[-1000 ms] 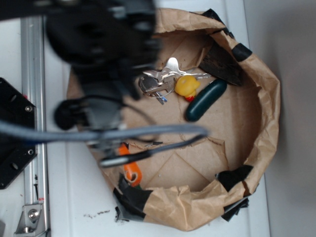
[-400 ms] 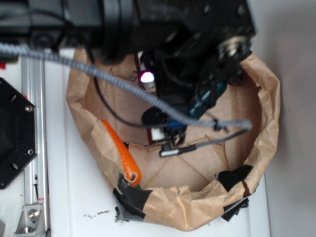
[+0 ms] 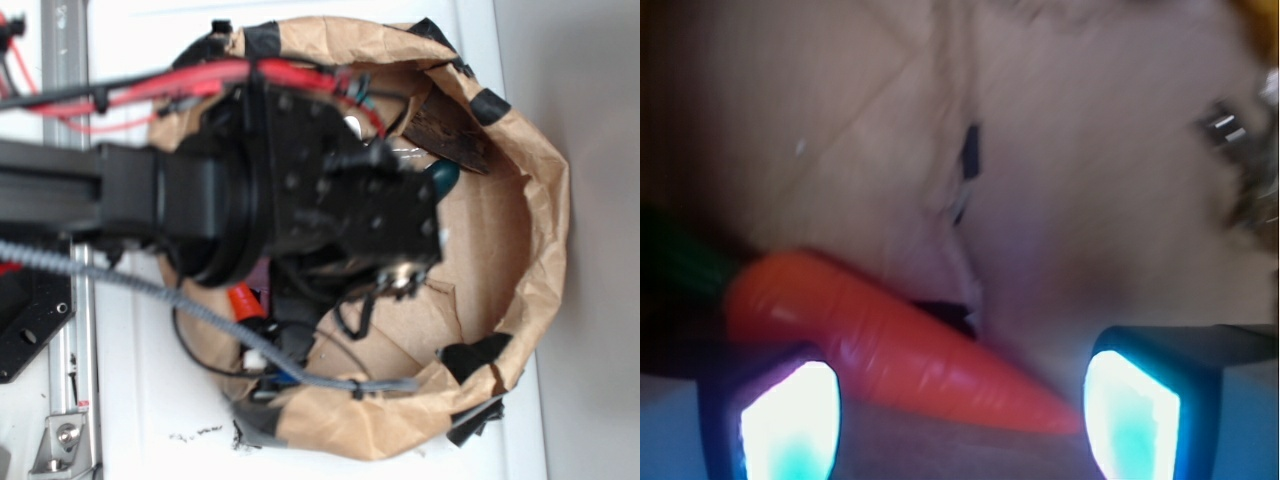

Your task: Grab the carrot.

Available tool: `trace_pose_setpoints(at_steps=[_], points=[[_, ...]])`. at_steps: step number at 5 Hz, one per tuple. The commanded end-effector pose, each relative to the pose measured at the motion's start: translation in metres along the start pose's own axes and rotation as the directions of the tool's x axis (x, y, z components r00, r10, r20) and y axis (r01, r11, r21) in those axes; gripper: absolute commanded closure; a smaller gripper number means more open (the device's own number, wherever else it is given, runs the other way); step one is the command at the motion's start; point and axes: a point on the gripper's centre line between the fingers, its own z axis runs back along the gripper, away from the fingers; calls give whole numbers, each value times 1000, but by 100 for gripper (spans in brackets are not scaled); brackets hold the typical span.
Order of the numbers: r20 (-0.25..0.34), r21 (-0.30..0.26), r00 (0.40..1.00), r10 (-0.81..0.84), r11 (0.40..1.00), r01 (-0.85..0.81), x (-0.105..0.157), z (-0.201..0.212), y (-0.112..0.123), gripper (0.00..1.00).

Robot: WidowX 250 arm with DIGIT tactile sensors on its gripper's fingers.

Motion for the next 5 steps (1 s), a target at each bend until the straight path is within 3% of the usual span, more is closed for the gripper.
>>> trace_pose_setpoints(at_steps=[1,2,3,4,5], points=[[7,-84,967,-255,963,255,-12,-9,-26,0],[1,-132,926,-377,918,374,-25,-8,-31,0],[-30,-56,927,-373,927,371,-24,-22,-27,0],[-63,-23,924,-377,926,376,-14,-39,-21,0],[-17,149,966,-258,955,258,2,-48,-5,0]])
